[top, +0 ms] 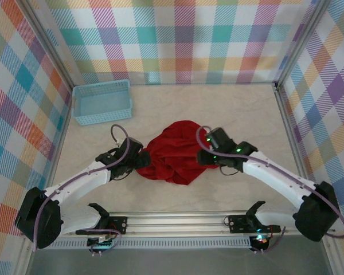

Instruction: Fold the inside-out t-shirt

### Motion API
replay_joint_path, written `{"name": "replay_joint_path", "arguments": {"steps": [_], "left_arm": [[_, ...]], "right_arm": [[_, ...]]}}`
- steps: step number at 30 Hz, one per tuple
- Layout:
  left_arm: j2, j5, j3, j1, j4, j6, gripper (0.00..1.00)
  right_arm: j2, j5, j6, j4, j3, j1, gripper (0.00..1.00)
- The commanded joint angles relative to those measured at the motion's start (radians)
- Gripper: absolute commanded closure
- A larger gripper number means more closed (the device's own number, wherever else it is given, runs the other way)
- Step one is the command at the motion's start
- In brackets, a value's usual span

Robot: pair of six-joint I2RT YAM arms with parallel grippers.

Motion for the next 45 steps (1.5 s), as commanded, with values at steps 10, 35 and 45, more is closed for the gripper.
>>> {"name": "replay_joint_path", "arguments": {"steps": [10,35,45], "left_arm": [[0.175,0.297,-0.025,0.153,0.238,0.007,0.22],[-0.146,0.189,0.288,0.298,-0.018,0.131,1.0],[-0.217,0.33,0.071,-0.014,0.228,0.033,0.96]], "right_arm": [[0.423,-0.166,0.048,0.28,0.197,0.283,0.24],[0.041,-0.03,-0.101,0.003,0.33,-0.031,1.0],[-0.062,-0.058,-0.069,0.016,0.169,-0.158,1.0]]}}
